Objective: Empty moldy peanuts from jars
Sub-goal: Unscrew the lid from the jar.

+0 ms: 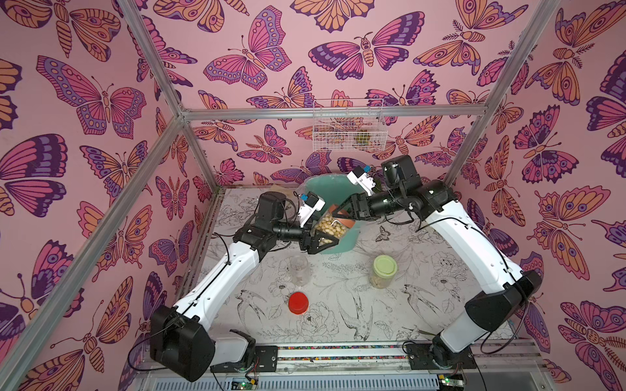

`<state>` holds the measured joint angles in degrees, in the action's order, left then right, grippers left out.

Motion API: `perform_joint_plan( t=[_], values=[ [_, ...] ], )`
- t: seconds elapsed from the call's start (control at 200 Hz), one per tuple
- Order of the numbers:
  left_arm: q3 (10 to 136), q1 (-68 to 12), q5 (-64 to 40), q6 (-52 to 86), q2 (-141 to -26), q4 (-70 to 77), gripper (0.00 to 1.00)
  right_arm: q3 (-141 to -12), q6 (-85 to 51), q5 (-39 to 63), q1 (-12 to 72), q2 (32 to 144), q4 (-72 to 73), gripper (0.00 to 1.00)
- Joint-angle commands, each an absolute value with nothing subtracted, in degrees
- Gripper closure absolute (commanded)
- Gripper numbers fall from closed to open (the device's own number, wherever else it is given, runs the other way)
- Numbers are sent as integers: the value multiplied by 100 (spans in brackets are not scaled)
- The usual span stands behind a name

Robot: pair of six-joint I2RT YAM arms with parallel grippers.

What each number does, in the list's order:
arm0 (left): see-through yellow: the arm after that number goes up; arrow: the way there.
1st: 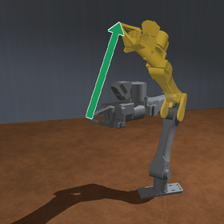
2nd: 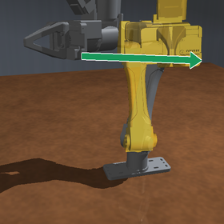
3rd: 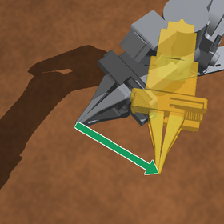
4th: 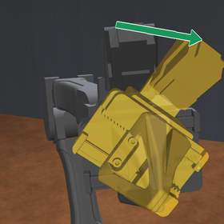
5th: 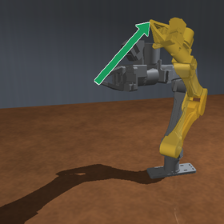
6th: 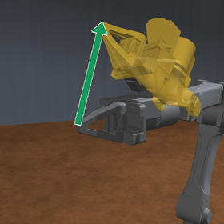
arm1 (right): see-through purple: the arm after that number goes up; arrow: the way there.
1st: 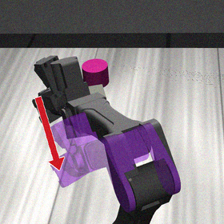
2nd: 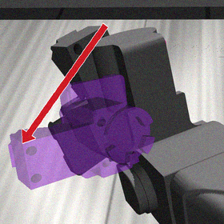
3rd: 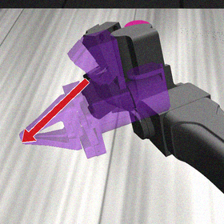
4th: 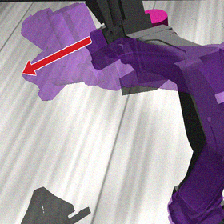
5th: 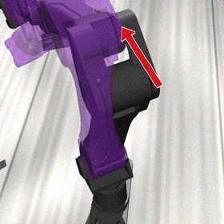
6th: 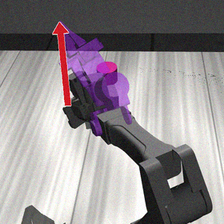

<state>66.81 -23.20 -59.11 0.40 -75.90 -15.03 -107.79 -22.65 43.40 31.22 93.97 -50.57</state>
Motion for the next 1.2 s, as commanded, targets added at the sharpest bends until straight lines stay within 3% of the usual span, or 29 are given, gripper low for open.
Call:
perform_joint_plan(
  t=[0.0,0.11,0.27,0.366,0.501,0.646,0.841,1.197],
  values=[
    [6716,-2285,-6141,-48,-7497,-1255,100,-10952,-1729,4462,3133,9363,-5067,25],
    [6724,-2285,-6211,-43,-7501,-1266,100,-10748,-983,5066,2968,9302,-4900,33],
    [6723,-2285,-6387,5,-7506,-1273,100,-10387,807,5834,2733,9190,-5052,36],
    [6691,-2276,-6436,16,-7479,-1292,100,-10362,1896,5970,2733,9147,-5352,31],
    [6693,-2276,-6464,27,-7479,-1291,100,-10697,2453,5898,2733,9302,-5705,19],
    [6698,-2276,-6436,17,-7462,-1296,100,-10763,1808,5986,2768,9315,-5407,0],
    [6724,-2276,-6429,17,-7460,-1284,100,-10428,794,6090,2784,9159,-4804,1],
    [6717,-2276,-6391,0,-7441,-1274,100,-10336,-1263,5262,2777,8868,-4093,1]
  ],
)
